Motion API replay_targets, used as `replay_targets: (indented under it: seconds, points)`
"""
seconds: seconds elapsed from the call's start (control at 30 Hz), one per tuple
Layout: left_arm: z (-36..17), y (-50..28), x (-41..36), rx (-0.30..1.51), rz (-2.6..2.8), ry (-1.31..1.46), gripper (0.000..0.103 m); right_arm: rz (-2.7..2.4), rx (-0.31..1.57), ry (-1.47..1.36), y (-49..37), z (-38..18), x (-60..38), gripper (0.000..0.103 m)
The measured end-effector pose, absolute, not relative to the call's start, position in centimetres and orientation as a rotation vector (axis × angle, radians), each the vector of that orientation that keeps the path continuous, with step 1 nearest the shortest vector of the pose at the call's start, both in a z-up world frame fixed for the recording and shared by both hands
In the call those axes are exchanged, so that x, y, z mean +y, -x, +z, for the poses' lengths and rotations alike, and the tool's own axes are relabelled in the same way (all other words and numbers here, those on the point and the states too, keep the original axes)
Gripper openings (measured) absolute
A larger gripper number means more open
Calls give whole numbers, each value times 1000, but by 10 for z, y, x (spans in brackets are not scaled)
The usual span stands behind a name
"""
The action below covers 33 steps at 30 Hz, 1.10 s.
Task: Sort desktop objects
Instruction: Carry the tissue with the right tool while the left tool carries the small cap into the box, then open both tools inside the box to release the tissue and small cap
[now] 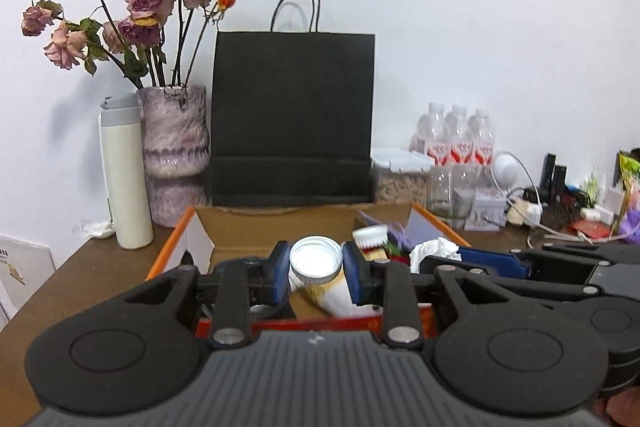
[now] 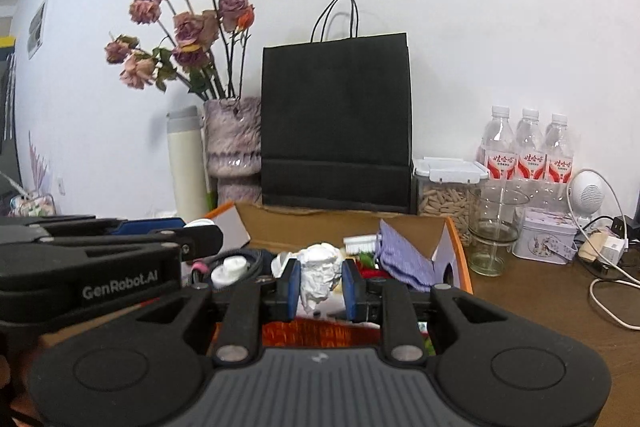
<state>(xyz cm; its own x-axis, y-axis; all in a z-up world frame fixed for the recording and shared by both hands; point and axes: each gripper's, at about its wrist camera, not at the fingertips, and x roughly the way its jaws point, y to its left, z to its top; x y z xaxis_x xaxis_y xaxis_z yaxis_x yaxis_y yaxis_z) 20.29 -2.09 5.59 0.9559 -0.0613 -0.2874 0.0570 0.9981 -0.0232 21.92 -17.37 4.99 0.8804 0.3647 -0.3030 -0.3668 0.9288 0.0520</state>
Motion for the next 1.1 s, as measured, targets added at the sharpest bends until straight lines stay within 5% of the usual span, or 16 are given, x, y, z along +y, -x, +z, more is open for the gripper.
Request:
replay_targets:
  seconds: [1.1]
  points:
    - [27,-301,7,351,4,-39,31,359,364,73,-320,24,-142,24]
